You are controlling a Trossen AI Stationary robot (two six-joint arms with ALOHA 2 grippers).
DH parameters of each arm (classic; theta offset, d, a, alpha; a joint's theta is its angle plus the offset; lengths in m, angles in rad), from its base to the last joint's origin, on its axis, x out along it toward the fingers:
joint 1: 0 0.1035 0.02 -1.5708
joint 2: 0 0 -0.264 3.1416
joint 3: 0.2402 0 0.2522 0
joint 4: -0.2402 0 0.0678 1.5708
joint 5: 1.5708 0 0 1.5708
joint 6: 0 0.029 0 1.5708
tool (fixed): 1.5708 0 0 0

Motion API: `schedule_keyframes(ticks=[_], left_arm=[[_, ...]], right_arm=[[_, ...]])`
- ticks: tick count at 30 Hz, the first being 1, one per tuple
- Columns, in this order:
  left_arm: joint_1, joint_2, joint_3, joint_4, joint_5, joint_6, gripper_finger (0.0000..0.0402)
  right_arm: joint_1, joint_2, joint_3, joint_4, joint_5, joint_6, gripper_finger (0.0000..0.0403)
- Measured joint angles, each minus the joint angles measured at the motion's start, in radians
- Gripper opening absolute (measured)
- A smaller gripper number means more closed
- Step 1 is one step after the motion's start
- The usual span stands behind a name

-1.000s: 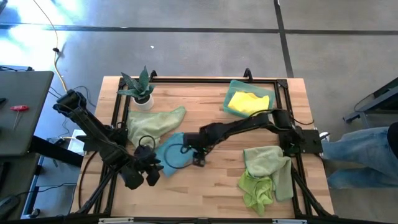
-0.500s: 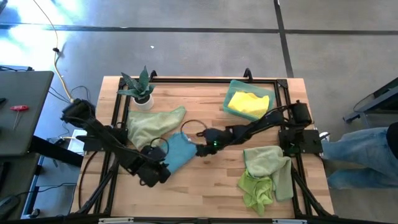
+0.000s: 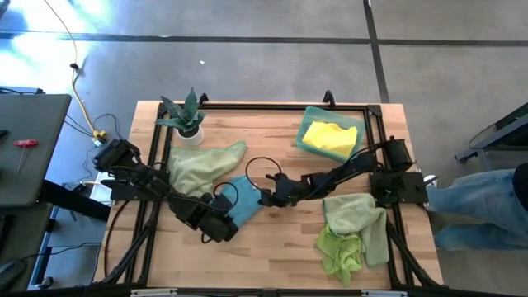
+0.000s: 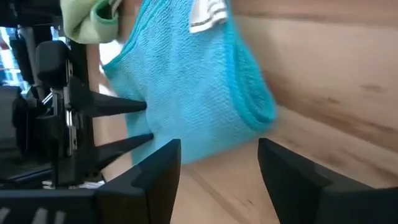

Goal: Fold microfiber towels
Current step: Stack the folded blue microfiber cloth on top of the folded yellow microfiber cloth

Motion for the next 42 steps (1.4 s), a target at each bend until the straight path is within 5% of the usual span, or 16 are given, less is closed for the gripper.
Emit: schedule_keyframes(ticks=[10, 27, 33, 39, 42], left_arm=[[0.024, 0.006, -0.003, 0.198, 0.026, 0.071, 0.0152], [0.105, 0.074, 0.000, 0.342, 0.092, 0.172, 0.0152], [0.124, 0.076, -0.001, 0.367, 0.097, 0.208, 0.0152], [0.134, 0.078, -0.002, 0.384, 0.107, 0.223, 0.0152], [0.135, 0.079, -0.003, 0.418, 0.126, 0.273, 0.0152]], right_arm=[[-0.009, 0.015, -0.001, -0.061, 0.025, 0.038, 0.0229], [-0.023, 0.098, 0.016, 0.078, 0.109, 0.020, 0.0221], [-0.025, 0.100, 0.084, -0.082, 0.121, -0.012, 0.0150], [-0.023, 0.102, 0.123, -0.174, 0.142, -0.125, 0.0025], [-0.023, 0.104, 0.136, -0.183, 0.151, -0.174, 0.0013]])
